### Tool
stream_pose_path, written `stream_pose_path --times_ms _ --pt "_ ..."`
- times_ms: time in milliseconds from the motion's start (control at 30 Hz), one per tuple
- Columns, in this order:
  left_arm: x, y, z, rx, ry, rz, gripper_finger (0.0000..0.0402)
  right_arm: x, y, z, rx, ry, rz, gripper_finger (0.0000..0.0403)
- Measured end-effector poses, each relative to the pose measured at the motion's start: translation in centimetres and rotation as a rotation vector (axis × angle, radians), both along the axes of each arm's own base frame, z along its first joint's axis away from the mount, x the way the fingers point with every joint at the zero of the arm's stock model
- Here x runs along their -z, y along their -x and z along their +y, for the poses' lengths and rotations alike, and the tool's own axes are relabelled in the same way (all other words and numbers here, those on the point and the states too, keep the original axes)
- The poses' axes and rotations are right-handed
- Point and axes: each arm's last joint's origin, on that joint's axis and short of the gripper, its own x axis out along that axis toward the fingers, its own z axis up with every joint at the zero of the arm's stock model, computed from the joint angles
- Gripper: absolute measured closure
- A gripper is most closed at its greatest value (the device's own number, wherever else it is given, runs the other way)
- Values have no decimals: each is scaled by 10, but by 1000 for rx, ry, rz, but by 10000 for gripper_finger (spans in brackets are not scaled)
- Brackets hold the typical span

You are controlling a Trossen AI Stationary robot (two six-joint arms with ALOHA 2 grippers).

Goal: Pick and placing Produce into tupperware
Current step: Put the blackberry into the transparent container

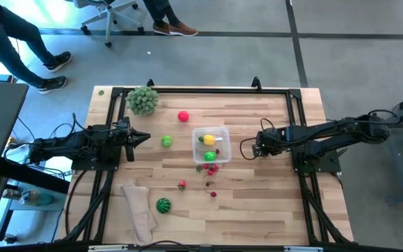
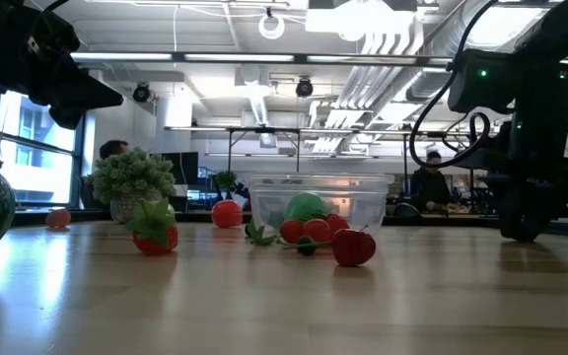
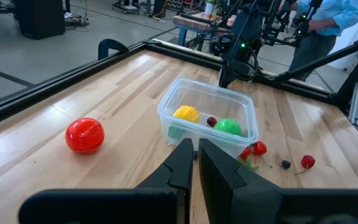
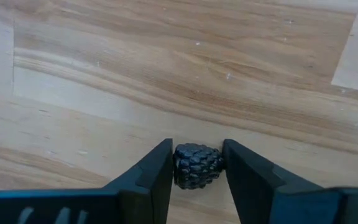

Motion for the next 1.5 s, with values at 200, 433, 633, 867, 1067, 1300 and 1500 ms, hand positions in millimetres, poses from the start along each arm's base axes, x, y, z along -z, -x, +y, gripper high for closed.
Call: stream_pose_path --times_ms 200,433,633,867,1067,1300,1500 --pt "0 0 0 0 0 -1 385 0 0 0 0 0 0 280" --pt "0 0 0 0 0 -1 385 -2 0 0 -12 -2 -16 281" --pt "0 0 0 0 0 0 385 -28 -15 2 -90 34 -121 281" --pt "0 0 0 0 0 0 385 -81 -46 10 -265 118 -301 281" --pt "0 0 0 0 0 0 385 -145 -70 20 -457 292 -497 281" --pt "0 0 0 0 0 -1 385 -202 -91 25 -617 482 -652 281" --pt "0 0 0 0 0 0 385 -203 -125 17 -680 490 -590 281"
